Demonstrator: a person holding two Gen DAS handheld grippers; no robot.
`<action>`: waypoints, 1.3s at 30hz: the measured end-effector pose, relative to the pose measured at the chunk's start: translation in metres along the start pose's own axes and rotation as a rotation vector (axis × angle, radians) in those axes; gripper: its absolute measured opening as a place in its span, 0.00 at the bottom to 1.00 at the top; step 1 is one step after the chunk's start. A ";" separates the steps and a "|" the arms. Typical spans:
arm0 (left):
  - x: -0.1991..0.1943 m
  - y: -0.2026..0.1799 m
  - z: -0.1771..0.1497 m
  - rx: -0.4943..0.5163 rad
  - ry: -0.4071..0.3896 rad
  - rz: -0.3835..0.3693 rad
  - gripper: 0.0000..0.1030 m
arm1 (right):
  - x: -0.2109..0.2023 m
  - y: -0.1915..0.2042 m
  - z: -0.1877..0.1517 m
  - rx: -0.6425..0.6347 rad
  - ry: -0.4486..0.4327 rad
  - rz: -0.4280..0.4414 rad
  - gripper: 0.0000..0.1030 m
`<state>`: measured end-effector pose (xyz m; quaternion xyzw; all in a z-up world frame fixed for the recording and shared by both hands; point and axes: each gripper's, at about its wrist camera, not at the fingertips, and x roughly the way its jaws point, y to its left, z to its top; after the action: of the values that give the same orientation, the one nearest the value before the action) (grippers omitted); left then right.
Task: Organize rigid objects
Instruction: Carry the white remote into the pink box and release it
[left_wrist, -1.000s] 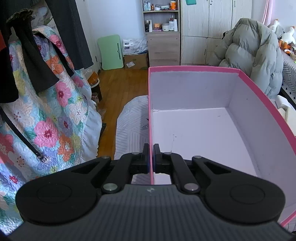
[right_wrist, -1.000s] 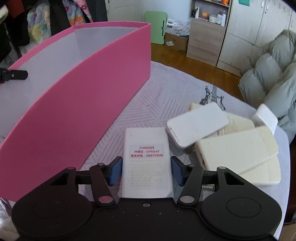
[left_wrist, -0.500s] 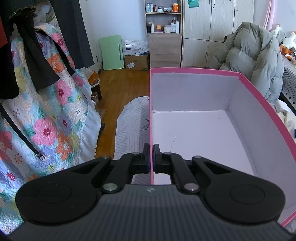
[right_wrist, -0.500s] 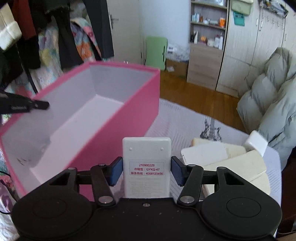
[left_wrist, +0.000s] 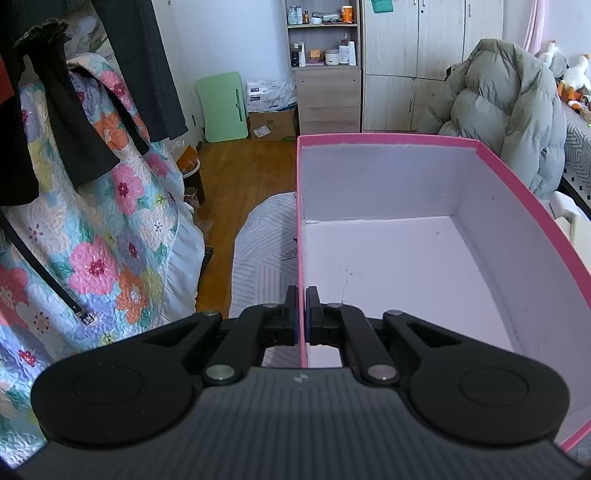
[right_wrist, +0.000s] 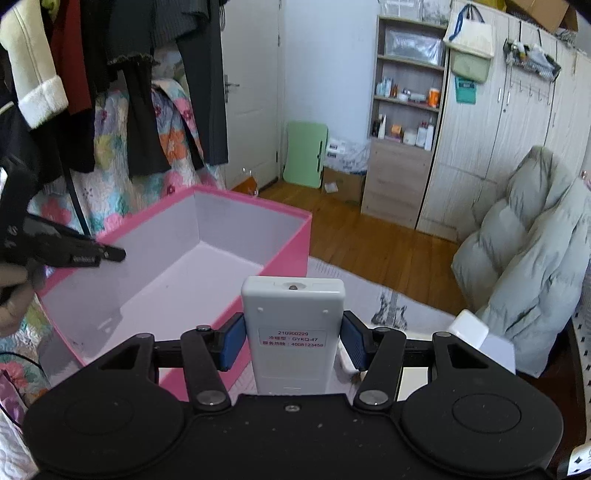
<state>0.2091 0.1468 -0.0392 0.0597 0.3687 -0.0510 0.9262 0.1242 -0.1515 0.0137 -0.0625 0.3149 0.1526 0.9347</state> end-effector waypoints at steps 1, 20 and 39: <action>0.000 0.001 0.000 -0.001 0.000 -0.002 0.03 | -0.003 0.000 0.004 -0.004 -0.013 0.001 0.59; 0.002 0.012 0.000 -0.057 -0.005 -0.038 0.03 | 0.144 0.048 0.055 0.139 0.087 0.452 0.59; 0.004 0.008 -0.002 -0.053 -0.010 -0.035 0.03 | 0.103 0.078 0.020 -0.067 0.248 0.580 0.59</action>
<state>0.2117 0.1548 -0.0421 0.0284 0.3662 -0.0575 0.9283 0.1879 -0.0487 -0.0343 -0.0192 0.4261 0.4142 0.8040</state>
